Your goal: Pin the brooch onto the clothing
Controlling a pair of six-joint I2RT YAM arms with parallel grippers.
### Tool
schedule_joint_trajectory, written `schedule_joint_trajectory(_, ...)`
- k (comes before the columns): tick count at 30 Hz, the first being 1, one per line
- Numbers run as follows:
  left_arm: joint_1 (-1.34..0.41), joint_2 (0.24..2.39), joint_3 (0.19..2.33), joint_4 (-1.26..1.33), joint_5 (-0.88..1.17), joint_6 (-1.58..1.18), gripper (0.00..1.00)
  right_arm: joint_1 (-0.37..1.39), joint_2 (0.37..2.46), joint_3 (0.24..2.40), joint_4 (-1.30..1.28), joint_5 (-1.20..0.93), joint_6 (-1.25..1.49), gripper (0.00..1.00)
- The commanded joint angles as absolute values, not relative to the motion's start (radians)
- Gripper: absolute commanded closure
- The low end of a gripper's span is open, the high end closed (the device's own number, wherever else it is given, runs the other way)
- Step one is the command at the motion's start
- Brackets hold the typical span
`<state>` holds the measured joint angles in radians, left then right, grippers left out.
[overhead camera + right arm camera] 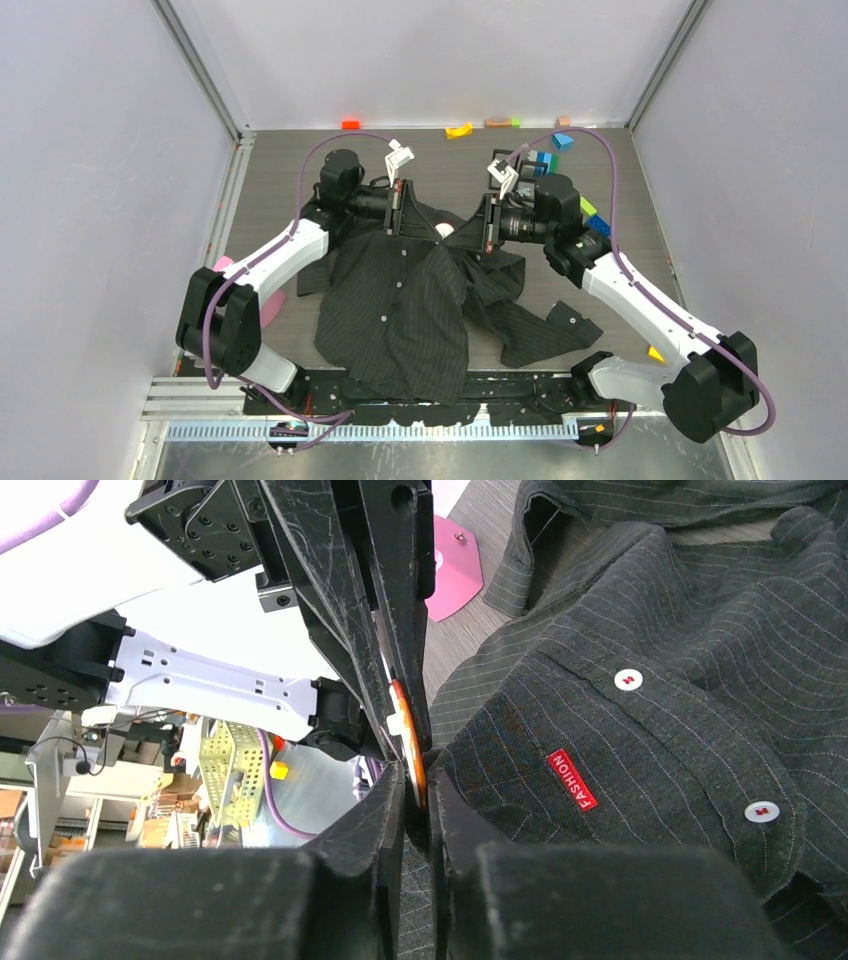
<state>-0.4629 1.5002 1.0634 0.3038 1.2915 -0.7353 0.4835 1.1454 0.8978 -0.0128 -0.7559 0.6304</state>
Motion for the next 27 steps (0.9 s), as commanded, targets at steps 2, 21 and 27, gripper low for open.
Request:
schedule_joint_trajectory(2, -0.483, 1.463, 1.069, 0.352, 1.388, -0.740, 1.00, 0.472, 1.212, 0.955, -0.064, -0.580, 0.651, 0.91)
schedule_joint_trajectory(21, -0.486, 1.451, 1.072, 0.319, 1.392, -0.715, 1.00, 0.471, 1.306, 0.952, -0.096, -0.409, 0.754, 0.99)
schedule_joint_trajectory(27, -0.486, 1.447, 1.072, 0.313, 1.393, -0.710, 1.00, 0.471, 1.322, 0.956, -0.094, -0.338, 0.768, 0.99)
